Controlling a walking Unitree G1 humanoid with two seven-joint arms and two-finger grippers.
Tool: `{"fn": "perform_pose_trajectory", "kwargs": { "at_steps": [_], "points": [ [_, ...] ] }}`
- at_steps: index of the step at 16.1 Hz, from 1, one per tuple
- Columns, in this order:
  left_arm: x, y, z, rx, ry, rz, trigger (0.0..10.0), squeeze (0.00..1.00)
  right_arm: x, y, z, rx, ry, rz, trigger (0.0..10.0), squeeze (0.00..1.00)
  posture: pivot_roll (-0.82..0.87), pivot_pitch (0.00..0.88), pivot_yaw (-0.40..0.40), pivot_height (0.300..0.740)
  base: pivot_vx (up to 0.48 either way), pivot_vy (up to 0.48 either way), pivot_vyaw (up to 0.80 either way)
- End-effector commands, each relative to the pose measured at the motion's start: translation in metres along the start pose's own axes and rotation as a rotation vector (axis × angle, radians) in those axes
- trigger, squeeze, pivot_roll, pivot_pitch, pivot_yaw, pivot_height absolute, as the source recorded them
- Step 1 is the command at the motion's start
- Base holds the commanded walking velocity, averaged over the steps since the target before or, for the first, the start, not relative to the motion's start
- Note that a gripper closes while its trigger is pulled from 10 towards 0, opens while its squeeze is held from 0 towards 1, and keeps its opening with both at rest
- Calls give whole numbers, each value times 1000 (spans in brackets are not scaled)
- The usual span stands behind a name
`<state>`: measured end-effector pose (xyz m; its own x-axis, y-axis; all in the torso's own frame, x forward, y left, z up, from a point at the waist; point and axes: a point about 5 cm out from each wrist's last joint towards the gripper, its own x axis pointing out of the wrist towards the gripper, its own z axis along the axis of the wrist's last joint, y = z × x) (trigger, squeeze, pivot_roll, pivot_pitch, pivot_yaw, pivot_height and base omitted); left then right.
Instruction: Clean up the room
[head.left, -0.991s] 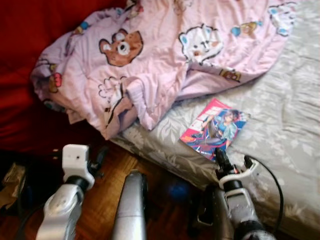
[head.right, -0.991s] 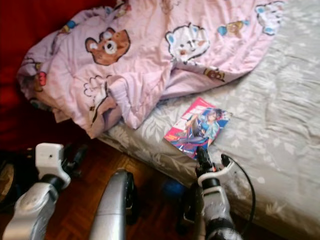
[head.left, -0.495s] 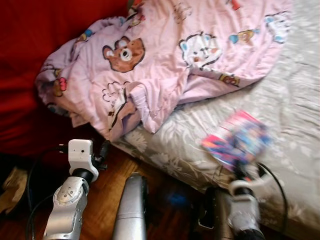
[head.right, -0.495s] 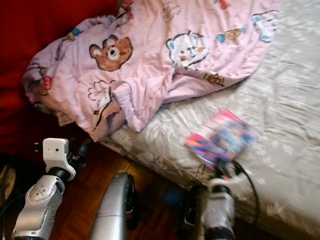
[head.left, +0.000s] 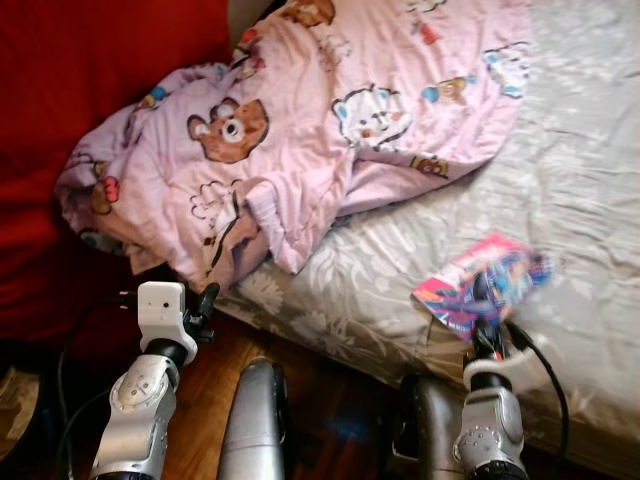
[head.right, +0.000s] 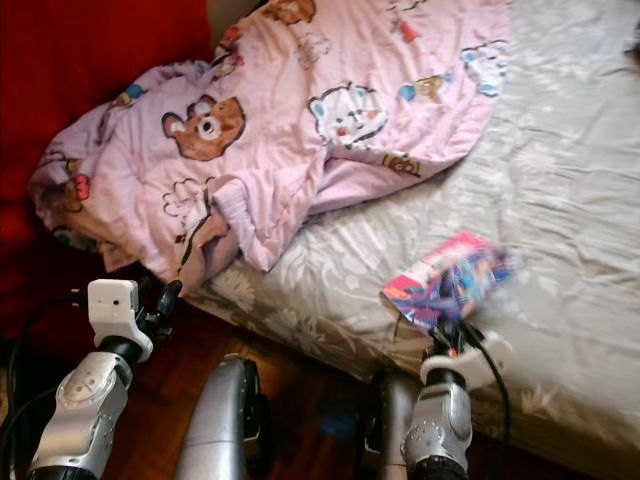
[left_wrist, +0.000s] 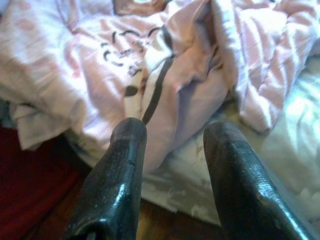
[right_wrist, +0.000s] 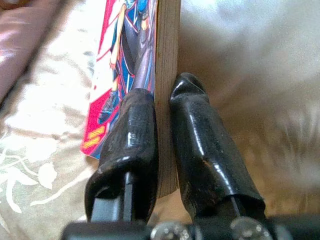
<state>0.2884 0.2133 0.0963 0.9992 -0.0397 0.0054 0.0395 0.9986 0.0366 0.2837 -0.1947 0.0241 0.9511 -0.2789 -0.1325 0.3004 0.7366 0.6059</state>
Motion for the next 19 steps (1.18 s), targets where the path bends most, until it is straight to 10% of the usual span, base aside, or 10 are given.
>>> {"fn": "perform_pose_trajectory", "kwargs": {
  "at_steps": [1,2,6,19],
  "points": [
    [-3,0,-8,6,21,13,10000,0,0,6,10,-134,-39,67,2941,0,67,199,33,605,0,0,0],
    [-2,-3,-9,-10,18,16,10000,0,3,15,16,-256,-55,138,10000,0,53,183,24,605,0,0,0],
    [-1,-9,-15,-56,9,38,10000,0,4,30,22,-457,-38,263,10000,0,31,111,-6,605,0,0,0],
    [5,9,-31,-114,58,127,10000,0,2,24,3,-431,50,212,10000,0,31,28,5,710,0,0,0]
  ]
}}
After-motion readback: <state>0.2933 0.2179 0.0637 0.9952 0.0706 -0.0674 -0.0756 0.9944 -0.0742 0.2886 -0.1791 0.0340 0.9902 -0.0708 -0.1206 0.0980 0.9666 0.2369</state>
